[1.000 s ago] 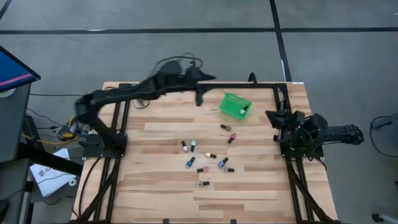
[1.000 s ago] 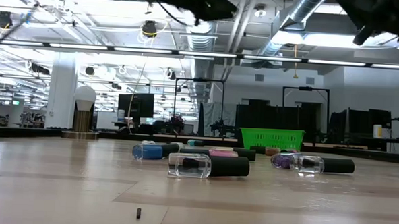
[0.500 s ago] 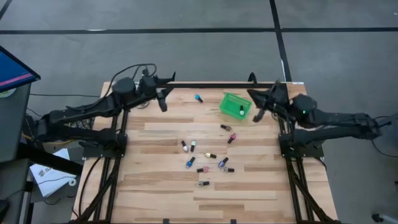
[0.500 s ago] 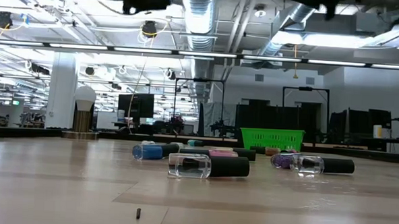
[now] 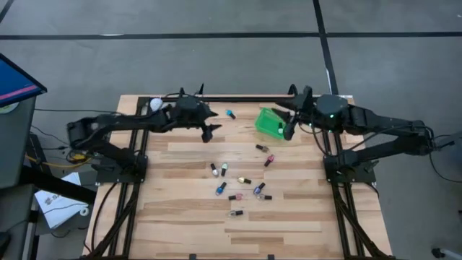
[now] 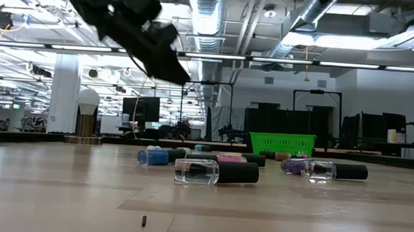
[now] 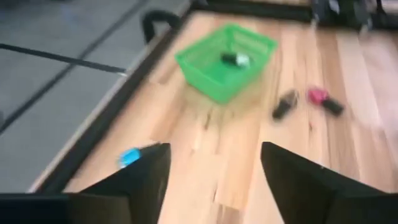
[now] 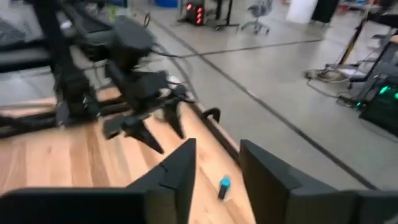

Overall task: Pick & Place Nail Polish
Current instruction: Put the light blue nail polish into the green bin

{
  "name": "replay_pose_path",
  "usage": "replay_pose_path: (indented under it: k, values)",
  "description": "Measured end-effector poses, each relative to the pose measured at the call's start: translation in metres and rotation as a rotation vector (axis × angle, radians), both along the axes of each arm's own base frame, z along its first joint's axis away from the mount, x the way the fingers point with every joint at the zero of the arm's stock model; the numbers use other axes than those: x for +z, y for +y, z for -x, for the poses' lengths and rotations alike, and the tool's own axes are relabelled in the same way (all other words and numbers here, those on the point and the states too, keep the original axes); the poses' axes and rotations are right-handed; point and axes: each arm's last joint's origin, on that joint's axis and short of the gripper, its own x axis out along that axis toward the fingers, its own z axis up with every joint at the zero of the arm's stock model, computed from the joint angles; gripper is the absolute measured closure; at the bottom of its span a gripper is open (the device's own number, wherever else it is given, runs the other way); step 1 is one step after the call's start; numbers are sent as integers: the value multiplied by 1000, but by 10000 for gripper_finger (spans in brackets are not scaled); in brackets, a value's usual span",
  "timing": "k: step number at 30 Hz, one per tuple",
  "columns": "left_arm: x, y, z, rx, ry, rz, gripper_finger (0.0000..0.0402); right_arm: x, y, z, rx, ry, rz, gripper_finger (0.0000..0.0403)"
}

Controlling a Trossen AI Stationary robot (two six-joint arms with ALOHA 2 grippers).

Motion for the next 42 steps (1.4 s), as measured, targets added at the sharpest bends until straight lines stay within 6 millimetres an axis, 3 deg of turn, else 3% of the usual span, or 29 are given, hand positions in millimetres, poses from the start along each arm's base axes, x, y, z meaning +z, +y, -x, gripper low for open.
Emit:
replay_pose_path:
  k: [4, 9, 14, 20, 35, 42]
  values:
    - [-17, 18, -19, -126, 61, 15, 137, -4, 6, -2, 23, 14, -36, 245]
    - [-18, 49, -44, -199, 83, 14, 143, -6, 11, -1, 38, 23, -78, 217]
    - [-19, 81, -63, -214, 141, -34, 146, -8, 13, -1, 41, 29, -102, 205]
    - [-31, 109, -71, -230, 158, -2, 147, -10, 15, 0, 45, 39, -137, 206]
    - [-86, 130, -71, -269, 259, 39, 147, -10, 16, 0, 53, 41, -138, 222]
    - [-85, 132, -73, -279, 275, 33, 147, -9, 16, 0, 52, 32, -139, 221]
